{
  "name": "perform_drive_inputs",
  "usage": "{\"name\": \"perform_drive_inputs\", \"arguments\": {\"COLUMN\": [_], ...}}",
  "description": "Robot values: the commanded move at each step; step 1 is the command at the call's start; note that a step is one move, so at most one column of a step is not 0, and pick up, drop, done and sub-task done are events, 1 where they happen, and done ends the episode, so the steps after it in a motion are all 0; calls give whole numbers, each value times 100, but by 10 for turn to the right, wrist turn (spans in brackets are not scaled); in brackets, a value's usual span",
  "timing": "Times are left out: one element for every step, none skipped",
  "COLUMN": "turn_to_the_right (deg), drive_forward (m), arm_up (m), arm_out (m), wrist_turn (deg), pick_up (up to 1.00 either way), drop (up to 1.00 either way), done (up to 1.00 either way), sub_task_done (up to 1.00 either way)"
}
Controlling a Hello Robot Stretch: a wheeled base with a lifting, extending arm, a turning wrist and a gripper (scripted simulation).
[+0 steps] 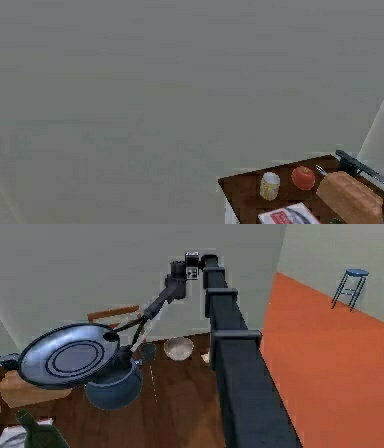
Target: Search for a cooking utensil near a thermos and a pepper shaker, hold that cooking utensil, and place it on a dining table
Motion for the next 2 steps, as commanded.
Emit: {"name": "perform_drive_inputs", "arguments": {"turn_to_the_right": [0,0], "drive_forward": [0,0], "arm_up": [0,-14], "arm_out": [0,0], "wrist_turn": [390,0], "pick_up": [0,0], "drop": [0,0], "done": [0,0], "sub_task_done": [0,0]}}
